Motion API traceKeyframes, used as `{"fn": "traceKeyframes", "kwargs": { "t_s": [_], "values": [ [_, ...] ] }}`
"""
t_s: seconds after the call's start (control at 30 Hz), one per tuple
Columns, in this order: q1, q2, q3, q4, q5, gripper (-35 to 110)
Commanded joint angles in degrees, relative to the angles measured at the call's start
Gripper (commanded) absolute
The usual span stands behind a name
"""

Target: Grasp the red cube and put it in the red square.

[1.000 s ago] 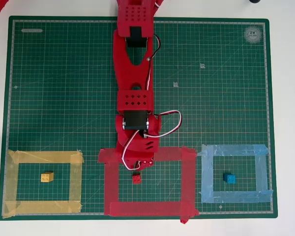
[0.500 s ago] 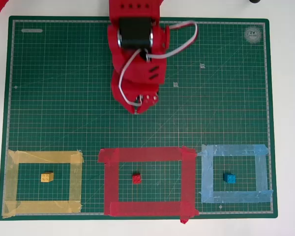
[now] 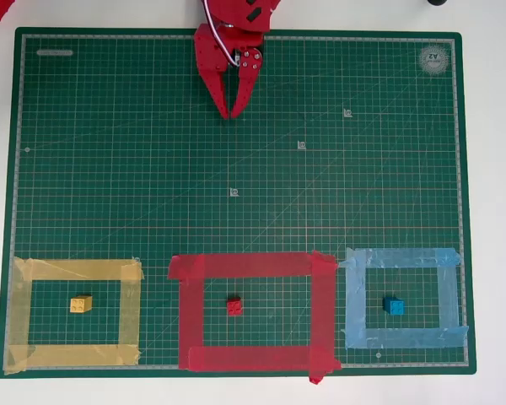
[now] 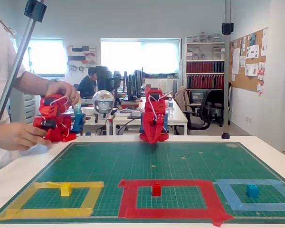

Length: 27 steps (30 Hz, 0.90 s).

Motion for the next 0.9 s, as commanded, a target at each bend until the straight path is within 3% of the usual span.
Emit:
{"fn": "traceKeyframes", "kwargs": {
  "t_s": [0.0,0.33,0.87],
  "values": [
    [1.6,9.5,6.7,1.1,-1.6,0],
    [3.7,22.2,6.7,27.6,-1.3,0],
    [3.3,22.2,6.7,27.8,-1.1,0]
  ]
}}
